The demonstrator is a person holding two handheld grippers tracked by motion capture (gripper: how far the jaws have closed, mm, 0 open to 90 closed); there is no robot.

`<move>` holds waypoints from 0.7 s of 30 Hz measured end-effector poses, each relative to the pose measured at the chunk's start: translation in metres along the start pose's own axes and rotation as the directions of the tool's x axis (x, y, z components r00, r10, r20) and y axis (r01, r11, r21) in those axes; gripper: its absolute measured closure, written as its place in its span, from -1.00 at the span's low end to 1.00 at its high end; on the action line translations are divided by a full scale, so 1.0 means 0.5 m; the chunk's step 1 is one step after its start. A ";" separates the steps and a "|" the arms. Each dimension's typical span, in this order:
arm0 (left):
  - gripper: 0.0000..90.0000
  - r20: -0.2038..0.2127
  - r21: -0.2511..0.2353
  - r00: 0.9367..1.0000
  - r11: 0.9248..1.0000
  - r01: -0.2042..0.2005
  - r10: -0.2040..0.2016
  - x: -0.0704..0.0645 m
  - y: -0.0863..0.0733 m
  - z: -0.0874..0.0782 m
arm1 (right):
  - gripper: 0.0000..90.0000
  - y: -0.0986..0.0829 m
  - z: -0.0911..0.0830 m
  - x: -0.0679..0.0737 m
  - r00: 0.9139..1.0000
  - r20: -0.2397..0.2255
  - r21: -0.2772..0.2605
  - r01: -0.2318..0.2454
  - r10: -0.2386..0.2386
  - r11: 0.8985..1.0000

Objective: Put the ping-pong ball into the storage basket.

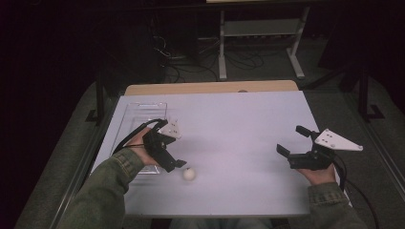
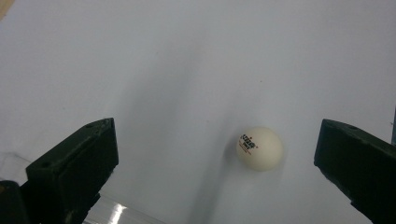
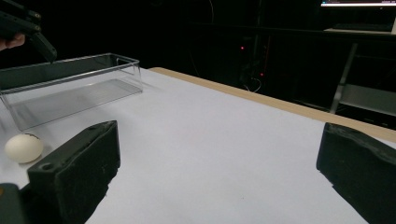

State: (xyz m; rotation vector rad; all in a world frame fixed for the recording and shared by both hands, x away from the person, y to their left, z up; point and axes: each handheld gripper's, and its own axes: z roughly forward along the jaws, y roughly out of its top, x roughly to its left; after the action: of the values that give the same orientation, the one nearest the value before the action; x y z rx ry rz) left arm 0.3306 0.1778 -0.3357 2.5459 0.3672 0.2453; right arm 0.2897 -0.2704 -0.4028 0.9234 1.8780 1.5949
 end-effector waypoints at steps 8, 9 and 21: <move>-1.00 0.026 0.055 0.999 0.998 -0.026 0.024 -0.005 0.006 0.012 | -1.00 0.000 -0.001 -0.001 1.000 0.000 -0.003 0.000 0.000 1.000; -1.00 0.028 0.062 0.999 0.998 -0.029 0.027 -0.005 0.006 0.013 | -1.00 0.000 0.000 0.000 1.000 0.000 -0.002 -0.001 0.001 1.000; -1.00 0.064 0.130 0.997 0.990 -0.050 0.041 -0.011 0.007 0.031 | -1.00 -0.001 0.001 0.001 1.000 -0.007 0.008 0.000 0.000 1.000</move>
State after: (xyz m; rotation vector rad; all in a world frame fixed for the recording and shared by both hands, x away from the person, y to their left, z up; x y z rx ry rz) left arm 0.3298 0.1657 -0.3473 2.6868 0.3110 0.1641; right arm 0.2898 -0.2696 -0.4033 0.9221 1.8903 1.5945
